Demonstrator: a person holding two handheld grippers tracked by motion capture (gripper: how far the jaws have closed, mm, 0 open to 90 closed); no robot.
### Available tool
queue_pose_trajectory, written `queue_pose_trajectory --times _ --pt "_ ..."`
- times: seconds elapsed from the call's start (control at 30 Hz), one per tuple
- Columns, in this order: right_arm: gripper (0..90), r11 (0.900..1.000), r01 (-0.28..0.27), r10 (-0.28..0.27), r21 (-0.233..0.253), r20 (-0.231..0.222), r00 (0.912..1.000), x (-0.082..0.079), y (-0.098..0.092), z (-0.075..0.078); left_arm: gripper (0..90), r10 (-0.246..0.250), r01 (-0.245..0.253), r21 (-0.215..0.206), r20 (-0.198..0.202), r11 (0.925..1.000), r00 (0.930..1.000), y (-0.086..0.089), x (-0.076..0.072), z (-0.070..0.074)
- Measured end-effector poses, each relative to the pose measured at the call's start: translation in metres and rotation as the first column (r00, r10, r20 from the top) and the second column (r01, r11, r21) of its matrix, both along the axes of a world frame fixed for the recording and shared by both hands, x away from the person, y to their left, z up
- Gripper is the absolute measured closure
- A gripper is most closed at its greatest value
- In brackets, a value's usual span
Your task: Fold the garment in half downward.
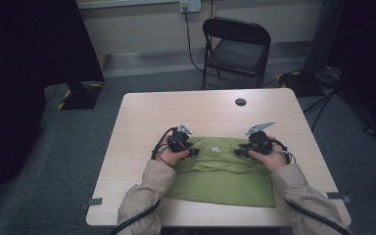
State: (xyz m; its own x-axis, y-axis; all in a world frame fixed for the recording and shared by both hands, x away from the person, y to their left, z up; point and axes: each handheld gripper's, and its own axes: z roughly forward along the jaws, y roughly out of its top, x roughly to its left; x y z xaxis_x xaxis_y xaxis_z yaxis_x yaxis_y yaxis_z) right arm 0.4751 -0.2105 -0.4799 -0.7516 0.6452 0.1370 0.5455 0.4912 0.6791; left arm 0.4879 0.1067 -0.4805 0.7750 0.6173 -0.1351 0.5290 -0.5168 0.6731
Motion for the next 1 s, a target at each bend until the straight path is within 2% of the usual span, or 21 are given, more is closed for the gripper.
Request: queue_pose_trajectory --times 0.2,0.27,0.37,0.43,0.67,0.83,1.0 --pt "81.4 1.0 0.005 -0.005 -0.005 0.022 0.9998 -0.003 0.0 0.003 83.2 -0.011 0.01 0.03 0.011 0.9995 0.9999 -0.007 -0.003 0.004" --pt "83.3 1.0 -0.002 0.002 -0.004 0.031 0.9995 -0.004 0.0 0.004 86.8 -0.024 0.023 0.048 0.032 0.9986 0.9992 -0.009 -0.005 0.006" --pt "83.9 1.0 -0.006 0.007 -0.014 0.046 0.9989 -0.007 0.001 0.008 87.4 -0.034 0.031 0.059 0.055 0.9978 0.9979 -0.012 -0.008 0.009" --pt "83.8 1.0 -0.004 0.005 -0.01 0.062 0.9981 -0.009 0.0 0.011 87.4 -0.039 0.036 0.053 0.06 0.998 0.9974 -0.013 -0.01 0.012" --pt "83.4 0.999 -0.045 0.043 0.021 0.087 0.9953 -0.023 -0.002 0.027 87.0 -0.074 0.073 0.021 0.056 0.9971 0.9957 -0.007 -0.021 0.021" --pt "83.2 0.996 -0.076 0.072 0.037 0.096 0.9928 -0.036 -0.005 0.035 86.6 -0.13 0.129 0.011 0.04 0.9916 0.9908 -0.004 -0.033 0.026" --pt "82.7 0.994 -0.101 0.097 0.051 0.09 0.9912 -0.049 -0.008 0.035 85.7 -0.165 0.165 -0.003 0.038 0.9863 0.9856 0.001 -0.047 0.031"
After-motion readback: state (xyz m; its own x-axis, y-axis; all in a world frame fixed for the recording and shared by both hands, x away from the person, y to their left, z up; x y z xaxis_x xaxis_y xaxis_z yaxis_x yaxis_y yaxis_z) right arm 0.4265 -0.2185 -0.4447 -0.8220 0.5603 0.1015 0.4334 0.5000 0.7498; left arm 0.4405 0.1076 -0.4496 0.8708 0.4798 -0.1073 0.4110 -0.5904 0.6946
